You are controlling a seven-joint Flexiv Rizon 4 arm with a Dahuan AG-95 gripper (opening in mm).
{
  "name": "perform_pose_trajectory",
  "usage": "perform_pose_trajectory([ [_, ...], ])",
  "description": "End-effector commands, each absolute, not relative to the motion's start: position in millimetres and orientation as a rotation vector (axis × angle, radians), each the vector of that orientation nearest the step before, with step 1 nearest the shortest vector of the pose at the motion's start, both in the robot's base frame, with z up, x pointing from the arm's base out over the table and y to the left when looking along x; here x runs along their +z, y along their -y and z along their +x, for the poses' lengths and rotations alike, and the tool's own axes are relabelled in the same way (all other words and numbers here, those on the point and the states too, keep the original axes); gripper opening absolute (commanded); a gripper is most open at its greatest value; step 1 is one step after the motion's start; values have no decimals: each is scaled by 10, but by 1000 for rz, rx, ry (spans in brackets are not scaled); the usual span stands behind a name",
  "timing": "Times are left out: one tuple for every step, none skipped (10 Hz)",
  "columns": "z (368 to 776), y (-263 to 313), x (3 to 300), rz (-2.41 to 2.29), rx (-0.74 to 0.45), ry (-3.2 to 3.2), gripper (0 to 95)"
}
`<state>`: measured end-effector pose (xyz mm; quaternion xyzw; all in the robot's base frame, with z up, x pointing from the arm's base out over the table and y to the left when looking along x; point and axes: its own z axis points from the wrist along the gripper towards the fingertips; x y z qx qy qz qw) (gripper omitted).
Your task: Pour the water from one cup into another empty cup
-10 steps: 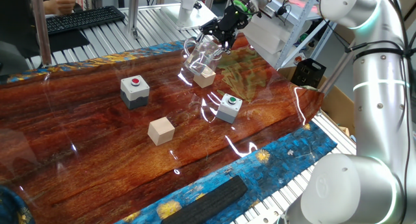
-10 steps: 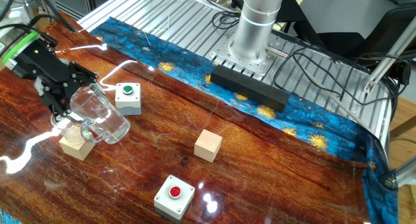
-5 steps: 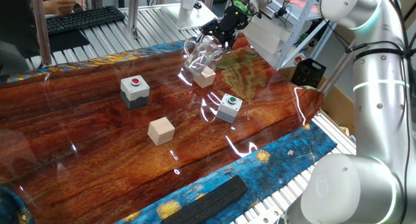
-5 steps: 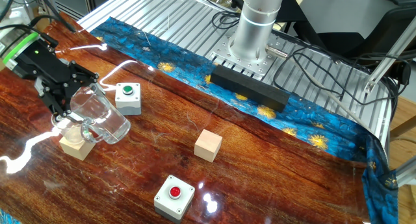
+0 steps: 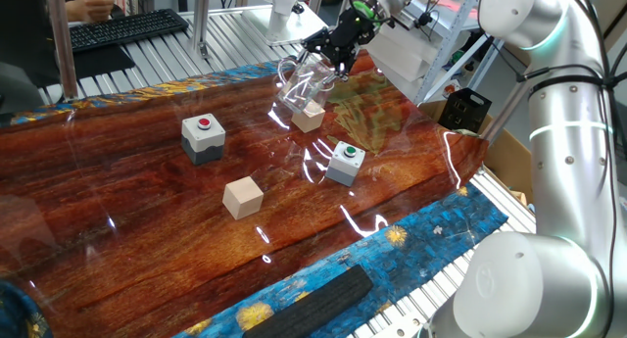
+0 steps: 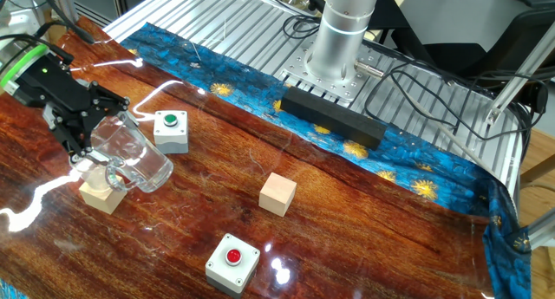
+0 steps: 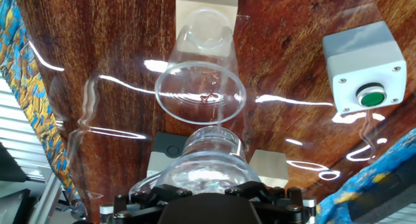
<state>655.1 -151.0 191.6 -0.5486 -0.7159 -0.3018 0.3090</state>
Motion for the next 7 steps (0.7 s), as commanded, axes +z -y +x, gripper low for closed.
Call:
perform_pose_trajectory([
  [6547,1500,1912,-1452,-799,1893,0],
  [6547,1500,1911,-1453,-801,1889,0],
  [6547,1500,1911,-1453,-802,1885,0],
  [6547,1500,1911,-1452,-804,1880,0],
  [6547,1500,1911,-1452,-806,1878,0],
  [6547,1500,1911,-1453,-807,1872,0],
  [6547,1500,1911,-1454,-811,1865,0],
])
